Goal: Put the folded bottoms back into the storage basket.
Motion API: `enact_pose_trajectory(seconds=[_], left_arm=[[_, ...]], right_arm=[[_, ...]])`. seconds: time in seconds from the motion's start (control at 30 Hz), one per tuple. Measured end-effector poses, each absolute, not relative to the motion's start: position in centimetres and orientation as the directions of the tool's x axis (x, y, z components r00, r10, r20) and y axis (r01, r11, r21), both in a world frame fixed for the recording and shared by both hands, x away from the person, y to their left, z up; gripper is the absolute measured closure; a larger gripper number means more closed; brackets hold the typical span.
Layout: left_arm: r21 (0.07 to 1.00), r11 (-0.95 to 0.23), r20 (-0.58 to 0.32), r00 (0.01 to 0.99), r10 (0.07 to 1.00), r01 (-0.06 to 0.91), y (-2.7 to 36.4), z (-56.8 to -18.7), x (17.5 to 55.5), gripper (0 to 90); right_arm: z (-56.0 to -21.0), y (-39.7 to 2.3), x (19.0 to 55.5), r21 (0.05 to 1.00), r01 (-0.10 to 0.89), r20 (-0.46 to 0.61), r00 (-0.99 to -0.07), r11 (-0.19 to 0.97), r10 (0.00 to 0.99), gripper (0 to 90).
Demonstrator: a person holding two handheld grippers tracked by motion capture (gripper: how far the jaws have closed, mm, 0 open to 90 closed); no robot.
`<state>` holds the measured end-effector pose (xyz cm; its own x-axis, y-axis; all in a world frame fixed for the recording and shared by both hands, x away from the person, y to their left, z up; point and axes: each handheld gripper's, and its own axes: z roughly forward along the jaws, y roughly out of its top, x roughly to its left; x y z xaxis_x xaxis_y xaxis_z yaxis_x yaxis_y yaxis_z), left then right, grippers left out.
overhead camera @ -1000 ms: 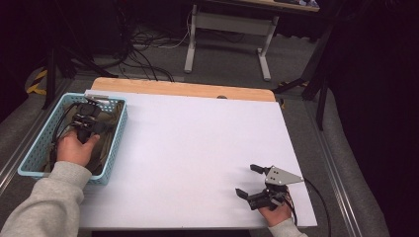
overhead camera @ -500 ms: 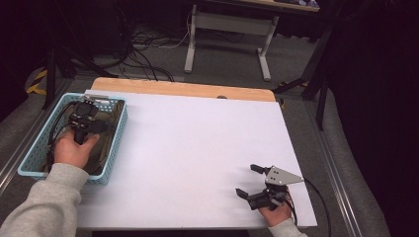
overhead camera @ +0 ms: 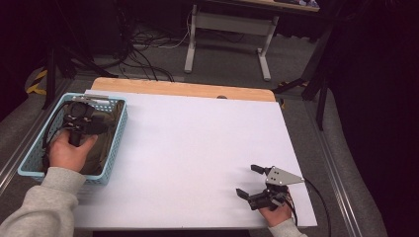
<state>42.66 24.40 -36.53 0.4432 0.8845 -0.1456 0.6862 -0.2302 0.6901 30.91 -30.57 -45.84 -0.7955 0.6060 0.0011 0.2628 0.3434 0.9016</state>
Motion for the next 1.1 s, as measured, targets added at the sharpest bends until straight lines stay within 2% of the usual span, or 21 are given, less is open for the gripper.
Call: enact_pose_trajectory(seconds=[0.4, 0.47, 0.5, 0.73, 1.1], left_arm=[[0.770, -0.232, -0.125, 0.497, 0.859, 0.594, 22.9, -34.6, 40.3, 31.5], [0.773, -0.232, -0.129, 0.505, 0.854, 0.590, 22.6, -34.6, 40.1, 25.1], [0.775, -0.240, -0.126, 0.515, 0.848, 0.585, 22.4, -34.5, 40.0, 25.1], [0.825, -0.255, -0.100, 0.575, 0.812, 0.504, 20.7, -34.2, 38.7, 10.1], [0.873, -0.237, -0.107, 0.643, 0.759, 0.425, 18.6, -34.4, 37.0, 3.6]], right_arm=[[-45.8, -30.6, 30.9, 0.902, 0.261, -0.001, -0.796, 0.344, 0.605, 0.5], [-45.8, -30.6, 30.9, 0.902, 0.261, -0.001, -0.796, 0.344, 0.605, 0.5], [-45.8, -30.6, 30.9, 0.902, 0.260, -0.001, -0.796, 0.344, 0.605, 0.5], [-45.8, -30.6, 30.9, 0.903, 0.260, -0.001, -0.797, 0.343, 0.604, 0.5], [-45.8, -30.5, 30.9, 0.903, 0.258, 0.000, -0.799, 0.343, 0.602, 0.5]])
